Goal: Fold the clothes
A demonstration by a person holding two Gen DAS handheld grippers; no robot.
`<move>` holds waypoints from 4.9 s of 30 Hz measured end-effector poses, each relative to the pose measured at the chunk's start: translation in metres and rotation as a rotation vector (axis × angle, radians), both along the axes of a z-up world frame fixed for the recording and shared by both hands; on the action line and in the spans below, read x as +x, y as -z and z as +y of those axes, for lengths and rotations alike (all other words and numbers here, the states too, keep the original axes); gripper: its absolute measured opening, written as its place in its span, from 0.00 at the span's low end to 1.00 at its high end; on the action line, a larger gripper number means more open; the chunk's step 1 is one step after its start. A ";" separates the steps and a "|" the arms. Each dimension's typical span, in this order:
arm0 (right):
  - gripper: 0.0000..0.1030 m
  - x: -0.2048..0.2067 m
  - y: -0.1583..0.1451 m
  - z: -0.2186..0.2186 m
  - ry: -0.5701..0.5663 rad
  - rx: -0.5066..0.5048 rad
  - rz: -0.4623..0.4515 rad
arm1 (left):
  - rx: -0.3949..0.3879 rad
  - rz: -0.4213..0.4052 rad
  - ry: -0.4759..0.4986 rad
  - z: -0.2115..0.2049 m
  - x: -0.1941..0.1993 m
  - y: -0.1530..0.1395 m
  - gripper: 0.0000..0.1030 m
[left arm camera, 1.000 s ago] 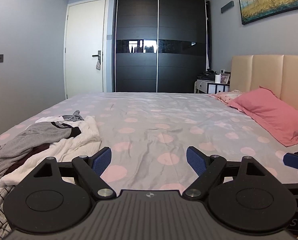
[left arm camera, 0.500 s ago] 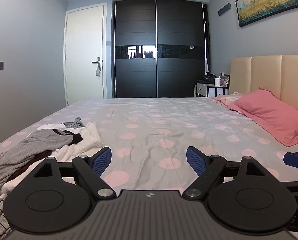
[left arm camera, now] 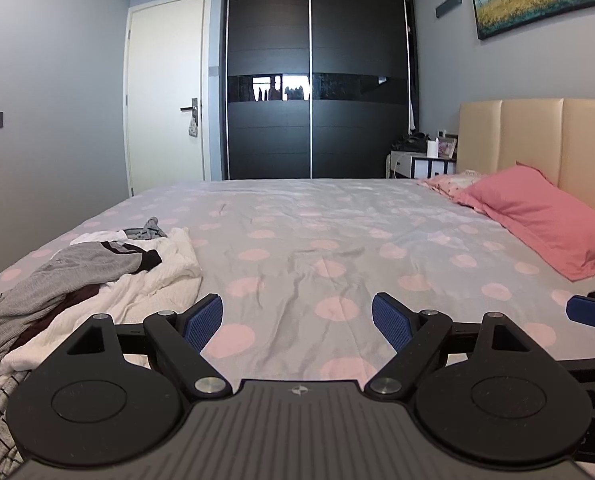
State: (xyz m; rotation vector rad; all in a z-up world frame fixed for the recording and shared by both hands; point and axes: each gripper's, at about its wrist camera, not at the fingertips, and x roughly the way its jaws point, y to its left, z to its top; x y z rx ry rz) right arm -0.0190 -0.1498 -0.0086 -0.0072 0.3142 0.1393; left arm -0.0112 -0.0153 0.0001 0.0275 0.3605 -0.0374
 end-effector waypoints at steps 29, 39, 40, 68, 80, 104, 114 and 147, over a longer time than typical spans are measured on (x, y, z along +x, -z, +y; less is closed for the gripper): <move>0.99 -0.005 0.005 -0.002 -0.020 0.019 0.022 | -0.004 0.050 0.017 0.008 0.006 0.003 0.80; 0.99 0.000 -0.002 -0.009 -0.050 0.026 0.080 | 0.027 0.137 -0.007 0.033 0.021 0.005 0.79; 0.99 0.003 -0.006 -0.014 -0.044 0.041 0.090 | 0.028 0.147 -0.014 0.040 0.023 0.004 0.79; 0.99 0.134 -0.047 -0.020 -0.168 0.017 0.313 | 0.335 0.342 -0.303 0.294 0.147 0.041 0.60; 0.99 0.149 -0.021 0.007 -0.202 -0.012 0.388 | 0.315 0.457 -0.296 0.310 0.174 0.067 0.42; 0.99 0.146 -0.009 0.019 -0.204 -0.067 0.389 | 0.339 0.304 -0.384 0.290 0.189 0.021 0.01; 0.99 0.139 -0.016 0.019 -0.212 -0.073 0.353 | 0.278 0.073 -0.213 0.235 0.157 -0.042 0.01; 0.99 0.115 -0.037 -0.085 0.042 0.008 0.300 | -0.074 0.264 0.636 -0.020 0.026 0.002 0.01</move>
